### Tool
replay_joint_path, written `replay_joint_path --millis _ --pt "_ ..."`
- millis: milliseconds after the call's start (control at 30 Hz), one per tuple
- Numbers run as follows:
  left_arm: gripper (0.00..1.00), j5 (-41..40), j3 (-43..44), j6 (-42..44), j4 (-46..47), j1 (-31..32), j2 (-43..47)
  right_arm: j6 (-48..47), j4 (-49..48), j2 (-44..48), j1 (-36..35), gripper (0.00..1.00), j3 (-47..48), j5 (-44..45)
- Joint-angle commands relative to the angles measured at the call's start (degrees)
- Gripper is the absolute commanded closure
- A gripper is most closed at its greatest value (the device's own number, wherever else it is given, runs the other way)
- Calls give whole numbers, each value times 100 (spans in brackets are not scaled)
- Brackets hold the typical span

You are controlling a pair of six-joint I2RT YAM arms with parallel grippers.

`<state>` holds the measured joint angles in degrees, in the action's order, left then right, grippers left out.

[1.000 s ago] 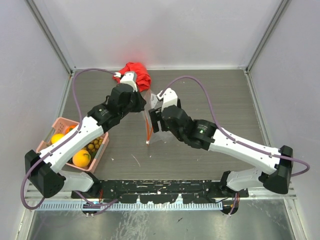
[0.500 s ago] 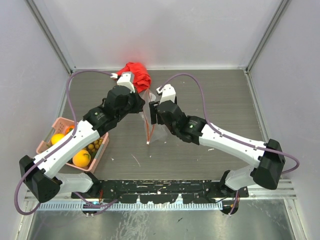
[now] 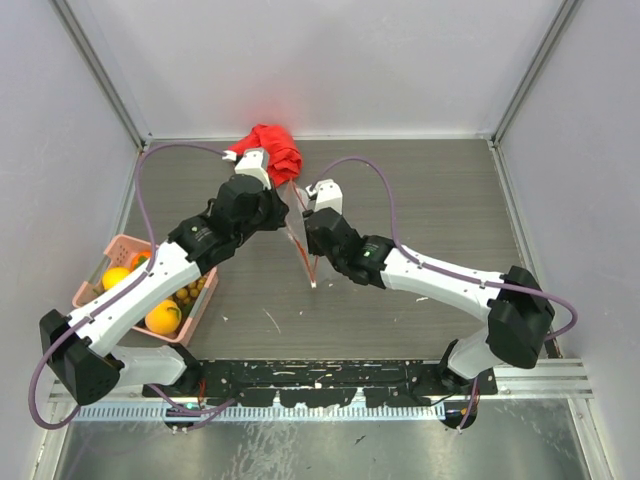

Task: Place the food in the zip-top bag and seal the zipper
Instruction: Open the zipper of the food storage bag at the center of the board.

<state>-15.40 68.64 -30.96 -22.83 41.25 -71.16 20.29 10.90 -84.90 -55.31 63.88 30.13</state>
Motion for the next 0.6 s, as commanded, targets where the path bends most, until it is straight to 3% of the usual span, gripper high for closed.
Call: replay_joint_path --millis 0,100,233,400,567 --pt "100 -288 -78 -163 -155 33 77 -1 -347 328 29 69 -71 384" --pt "98 -265 -103 -312 -281 41 59 -32 -443 472 29 82 -141 377" --pt "78 -155 -218 -534 -242 74 97 -57 -662 652 3 95 -264 367" --pt "60 184 -418 -881 7 112 98 -57 -866 680 -85 98 -352 429" --pt "57 147 -635 -1223 323 266 93 37 -1089 703 -193 99 -516 628"
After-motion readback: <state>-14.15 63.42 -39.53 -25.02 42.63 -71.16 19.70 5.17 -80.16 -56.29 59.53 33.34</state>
